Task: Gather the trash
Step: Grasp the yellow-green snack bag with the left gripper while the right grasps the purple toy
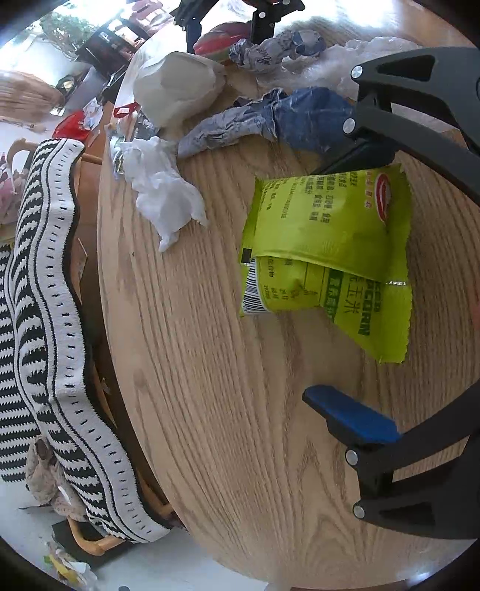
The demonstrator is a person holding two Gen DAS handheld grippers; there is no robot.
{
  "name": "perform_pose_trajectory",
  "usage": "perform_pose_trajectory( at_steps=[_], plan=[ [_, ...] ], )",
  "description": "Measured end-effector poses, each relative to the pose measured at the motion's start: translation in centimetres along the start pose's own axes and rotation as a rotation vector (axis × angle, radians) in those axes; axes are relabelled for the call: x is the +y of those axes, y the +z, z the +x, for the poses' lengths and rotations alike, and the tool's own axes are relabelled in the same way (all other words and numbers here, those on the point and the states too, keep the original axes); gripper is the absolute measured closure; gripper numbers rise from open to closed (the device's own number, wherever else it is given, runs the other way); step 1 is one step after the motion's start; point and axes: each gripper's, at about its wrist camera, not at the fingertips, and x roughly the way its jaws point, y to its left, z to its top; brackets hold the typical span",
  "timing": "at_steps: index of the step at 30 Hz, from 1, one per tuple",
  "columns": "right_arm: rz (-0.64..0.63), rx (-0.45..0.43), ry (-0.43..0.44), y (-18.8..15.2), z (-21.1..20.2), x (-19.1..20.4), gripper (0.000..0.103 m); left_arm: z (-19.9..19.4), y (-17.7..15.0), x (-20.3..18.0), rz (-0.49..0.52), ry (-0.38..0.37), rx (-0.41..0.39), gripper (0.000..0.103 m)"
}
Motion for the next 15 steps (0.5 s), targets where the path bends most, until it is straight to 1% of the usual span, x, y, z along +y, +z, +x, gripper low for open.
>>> perform_pose_trajectory(
  at_steps=[6, 15],
  plan=[
    [0.0, 0.014, -0.002, 0.13, 0.19, 0.2, 0.005, -0.22, -0.39, -0.08, -0.011, 0.004, -0.011, 0.005],
    [0.005, -0.007, -0.004, 0.12, 0.19, 0.29, 0.005, -0.24, -0.49, -0.07, -0.02, 0.01, -0.027, 0.005]
  ],
)
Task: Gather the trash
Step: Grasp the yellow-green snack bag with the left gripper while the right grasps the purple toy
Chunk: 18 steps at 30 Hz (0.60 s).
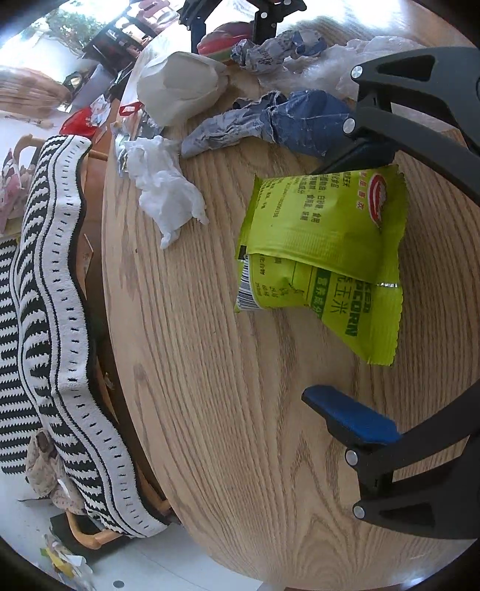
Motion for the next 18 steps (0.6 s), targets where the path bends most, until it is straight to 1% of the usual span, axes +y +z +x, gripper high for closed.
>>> perform_pose_trajectory(
  at_steps=[5, 6, 7, 8, 9, 10, 11, 13, 16, 18],
  plan=[
    [-0.008, 0.016, 0.001, 0.3, 0.1, 0.0, 0.005, -0.1, 0.0, 0.1, -0.016, 0.009, -0.012, 0.005],
    [-0.006, 0.016, 0.002, 0.3, 0.1, 0.0, 0.005, -0.1, -0.1, 0.0, -0.016, 0.009, -0.016, 0.007],
    [-0.006, 0.013, 0.005, 0.3, 0.0, 0.2, 0.007, -0.5, -0.2, 0.0, -0.014, 0.009, -0.033, 0.021],
    [-0.013, -0.002, 0.01, 0.3, -0.4, 0.4, 0.021, -0.8, -0.3, -0.2, -0.009, 0.015, -0.055, 0.033],
    [-0.015, -0.033, 0.018, 0.2, -1.0, 0.7, 0.036, -1.0, -0.4, -0.2, -0.014, 0.021, -0.056, 0.033],
    [-0.004, -0.025, 0.012, 0.1, -1.0, 0.9, 0.047, -1.1, -0.6, -0.1, -0.026, 0.017, -0.063, 0.034],
    [0.007, -0.023, 0.009, 0.0, -1.1, 1.1, 0.052, -1.2, -0.7, -0.1, -0.024, 0.022, -0.068, 0.035],
    [0.024, -0.017, 0.008, -0.4, -1.4, 1.5, 0.055, -1.5, -0.9, -0.1, -0.036, 0.021, -0.065, 0.04],
    [0.09, -0.021, 0.002, -1.3, -2.1, 1.8, 0.057, -2.0, -1.5, 0.2, -0.053, 0.013, -0.044, 0.04],
    [0.093, -0.032, -0.014, -1.8, -2.8, 2.2, 0.057, -2.5, -2.1, 0.5, -0.067, 0.0, -0.028, 0.04]
  ],
)
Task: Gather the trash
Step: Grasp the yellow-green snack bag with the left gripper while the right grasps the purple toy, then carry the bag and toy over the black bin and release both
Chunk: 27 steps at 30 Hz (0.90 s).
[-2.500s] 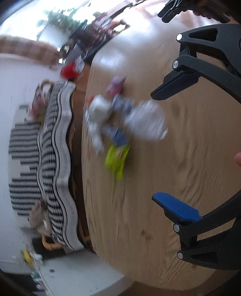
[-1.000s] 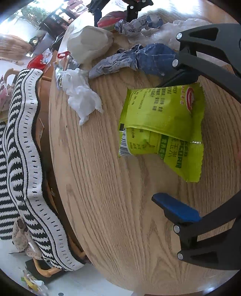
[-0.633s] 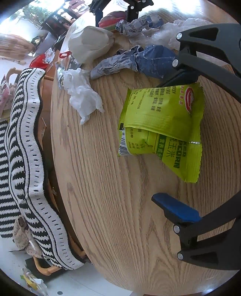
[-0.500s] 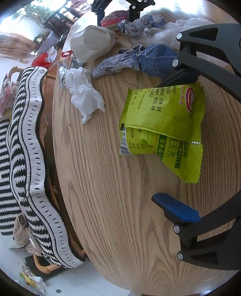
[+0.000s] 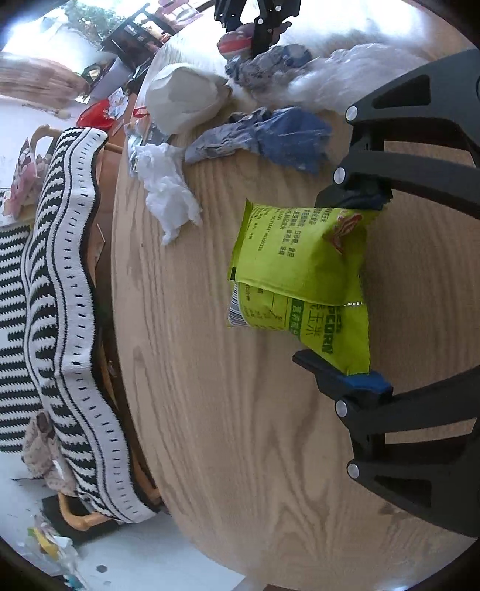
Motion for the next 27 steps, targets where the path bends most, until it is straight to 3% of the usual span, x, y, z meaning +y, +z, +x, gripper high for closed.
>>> perform_pose_trajectory(
  at_steps=[8, 15, 21, 27],
  plan=[
    [0.036, -0.045, -0.028, -1.3, -4.2, 0.6, 0.057, -3.9, -1.8, 1.2, -0.037, -0.01, -0.011, 0.04],
    [0.087, -0.109, -0.066, -3.8, -10.5, 1.2, 0.057, -9.0, -2.5, 0.1, -0.02, -0.028, -0.056, 0.04],
    [0.147, -0.174, -0.106, -8.2, -17.4, 1.4, 0.057, -15.2, -3.6, -4.9, 0.032, -0.109, -0.135, 0.04],
    [0.2, -0.229, -0.197, -14.0, -25.9, 0.4, 0.057, -19.5, -6.2, -14.3, 0.165, -0.218, -0.16, 0.04]
  ],
)
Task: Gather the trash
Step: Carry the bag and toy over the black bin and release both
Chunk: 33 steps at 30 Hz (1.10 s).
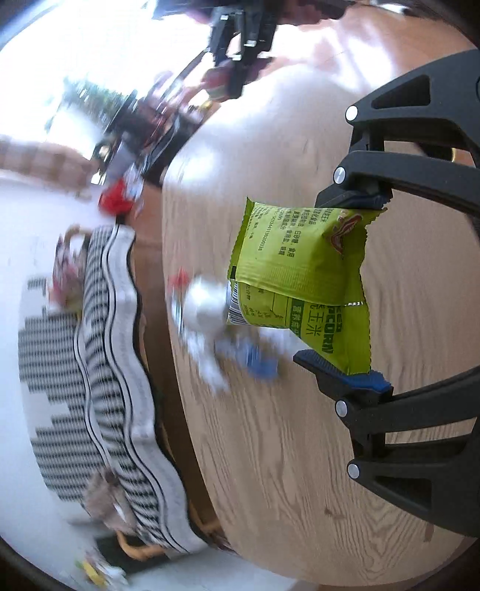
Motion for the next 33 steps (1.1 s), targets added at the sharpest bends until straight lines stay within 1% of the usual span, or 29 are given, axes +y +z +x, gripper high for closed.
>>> perform_pose_trajectory(
  at_steps=[4, 7, 9, 11, 13, 15, 16, 19, 21, 23, 24, 28, 30, 33],
  plan=[
    [0.059, -0.021, -0.045, -3.0, -5.7, -2.5, 0.056, -0.7, -1.9, -6.4, 0.046, -0.07, 0.025, 0.04],
    [0.085, -0.034, -0.09, -6.1, -9.9, -4.1, 0.056, -1.3, -3.7, -10.9, 0.093, -0.122, 0.048, 0.04],
    [0.149, -0.036, -0.097, -9.1, -12.0, -5.2, 0.056, -1.6, -5.1, -13.3, 0.125, -0.148, 0.06, 0.04],
    [0.218, -0.026, -0.086, -12.5, -12.4, -5.8, 0.056, -1.7, -7.2, -16.2, 0.148, -0.185, 0.082, 0.04],
    [0.3, -0.011, -0.065, -16.6, -11.5, -6.2, 0.056, -1.0, -9.4, -18.8, 0.157, -0.22, 0.121, 0.04],
    [0.419, 0.009, -0.041, -21.6, -9.5, -6.5, 0.056, 0.6, -12.6, -21.9, 0.188, -0.251, 0.192, 0.04],
    [0.469, 0.018, -0.035, -23.5, -8.6, -6.6, 0.056, 1.8, -14.4, -23.6, 0.212, -0.262, 0.237, 0.04],
    [0.617, 0.055, -0.059, -29.4, -5.4, -6.9, 0.056, 4.8, -17.9, -26.6, 0.239, -0.289, 0.31, 0.04],
    [0.748, 0.089, -0.035, -33.0, -3.4, -7.7, 0.056, 6.9, -19.6, -27.7, 0.224, -0.3, 0.358, 0.04],
    [0.836, 0.109, -0.025, -35.2, -2.4, -8.4, 0.056, 8.7, -20.9, -28.1, 0.223, -0.305, 0.403, 0.04],
    [0.87, 0.118, -0.027, -36.3, -2.0, -8.8, 0.057, 9.3, -21.4, -28.2, 0.229, -0.301, 0.412, 0.04],
    [0.895, 0.153, -0.039, -37.5, -0.8, -9.5, 0.057, 11.1, -22.5, -27.8, 0.248, -0.277, 0.423, 0.04],
    [0.895, 0.167, -0.039, -37.3, -0.1, -9.5, 0.057, 12.2, -22.8, -27.0, 0.215, -0.283, 0.46, 0.04],
    [0.882, 0.186, -0.03, -36.3, 1.1, -9.0, 0.058, 12.9, -23.0, -26.6, 0.2, -0.284, 0.475, 0.04]
  ],
)
